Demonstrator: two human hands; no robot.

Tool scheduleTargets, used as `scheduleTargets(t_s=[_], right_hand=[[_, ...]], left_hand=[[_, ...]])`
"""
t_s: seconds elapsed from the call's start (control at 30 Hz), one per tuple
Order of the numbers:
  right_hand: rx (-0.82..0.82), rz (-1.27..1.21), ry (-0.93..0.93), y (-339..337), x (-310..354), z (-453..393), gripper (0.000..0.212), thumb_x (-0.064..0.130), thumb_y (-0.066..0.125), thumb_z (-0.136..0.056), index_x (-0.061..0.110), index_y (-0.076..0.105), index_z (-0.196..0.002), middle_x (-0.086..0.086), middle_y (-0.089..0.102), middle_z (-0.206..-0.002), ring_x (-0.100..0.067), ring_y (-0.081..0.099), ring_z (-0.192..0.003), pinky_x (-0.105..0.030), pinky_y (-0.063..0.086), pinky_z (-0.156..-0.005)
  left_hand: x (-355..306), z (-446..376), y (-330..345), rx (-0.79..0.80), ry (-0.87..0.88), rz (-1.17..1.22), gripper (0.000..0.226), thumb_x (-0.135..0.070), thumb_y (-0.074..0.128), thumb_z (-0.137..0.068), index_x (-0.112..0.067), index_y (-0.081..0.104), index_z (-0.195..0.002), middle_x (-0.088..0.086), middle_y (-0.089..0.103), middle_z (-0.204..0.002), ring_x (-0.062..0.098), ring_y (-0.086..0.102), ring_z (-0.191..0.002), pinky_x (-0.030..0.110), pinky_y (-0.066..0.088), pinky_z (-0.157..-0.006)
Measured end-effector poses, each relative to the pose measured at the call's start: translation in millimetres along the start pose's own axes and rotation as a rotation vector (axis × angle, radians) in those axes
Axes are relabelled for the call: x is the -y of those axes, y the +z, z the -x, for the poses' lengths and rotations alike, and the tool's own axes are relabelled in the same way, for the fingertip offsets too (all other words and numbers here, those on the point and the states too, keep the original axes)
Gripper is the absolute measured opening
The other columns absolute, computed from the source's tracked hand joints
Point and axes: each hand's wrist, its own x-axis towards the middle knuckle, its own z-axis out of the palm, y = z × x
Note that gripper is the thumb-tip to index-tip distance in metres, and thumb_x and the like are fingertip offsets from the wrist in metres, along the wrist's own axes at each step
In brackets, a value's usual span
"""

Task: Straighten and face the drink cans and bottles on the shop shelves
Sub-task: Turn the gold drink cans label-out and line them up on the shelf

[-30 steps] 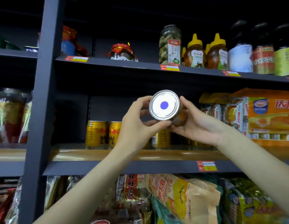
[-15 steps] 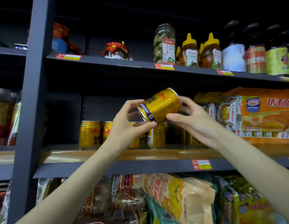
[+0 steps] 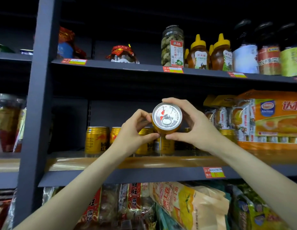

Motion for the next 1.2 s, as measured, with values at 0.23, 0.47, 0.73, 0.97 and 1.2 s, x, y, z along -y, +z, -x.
scheduleTargets(t_s=[0.23, 0.47, 0.73, 0.97, 1.2], right_hand=[[0.01, -0.102, 0.032, -3, 1, -2, 0.079, 0.001, 0.079, -0.071, 0.034, 0.043, -0.132, 0.007, 0.05, -0.132, -0.007, 0.045, -0.127, -0.032, 0.043, -0.105], [-0.199, -0.855, 0.385, -9, -3, 1, 0.062, 0.024, 0.074, -0.061, 0.022, 0.057, -0.12, -0.004, 0.063, -0.122, -0.016, 0.064, -0.108, -0.029, 0.055, -0.084], [-0.139, -0.968, 0.72, -7, -1, 3, 0.05, 0.028, 0.066, -0.076, 0.01, 0.056, -0.121, -0.018, 0.06, -0.12, -0.03, 0.066, -0.104, -0.039, 0.056, -0.086], [-0.129, -1.147, 0.807, 4, 1, 0, 0.05, 0.024, 0.068, -0.07, 0.008, 0.056, -0.115, -0.026, 0.059, -0.118, -0.035, 0.065, -0.102, -0.039, 0.06, -0.073], [-0.118, -0.667, 0.451, 24, 8, -23, 0.056, 0.02, 0.076, -0.062, 0.022, 0.058, -0.115, -0.004, 0.065, -0.113, -0.018, 0.068, -0.099, -0.034, 0.058, -0.08]], left_hand=[[-4, -3, -1, 0.002, 0.018, 0.017, 0.039, -0.006, 0.074, -0.075, -0.009, 0.05, -0.105, -0.012, 0.059, -0.112, -0.002, 0.056, -0.111, 0.014, 0.047, -0.092], [-20, 9, 10, 0.057, -0.045, 0.208, 0.06, -0.031, 0.072, -0.065, -0.031, 0.045, -0.119, -0.005, 0.061, -0.112, 0.004, 0.063, -0.101, 0.019, 0.052, -0.085], [-22, 8, 12, -0.129, 0.175, -0.116, 0.075, -0.013, 0.079, -0.07, -0.032, 0.036, -0.128, -0.022, 0.048, -0.119, -0.007, 0.046, -0.116, 0.014, 0.048, -0.089], [-30, 12, 1, -0.065, 0.239, -0.117, 0.08, -0.02, 0.076, -0.067, -0.026, 0.031, -0.133, -0.018, 0.048, -0.131, -0.003, 0.045, -0.124, 0.02, 0.046, -0.095], [-7, 44, -58, -0.12, 0.072, -0.225, 0.051, -0.042, 0.06, -0.079, -0.025, 0.046, -0.125, -0.016, 0.055, -0.127, -0.002, 0.048, -0.121, 0.022, 0.042, -0.098]])
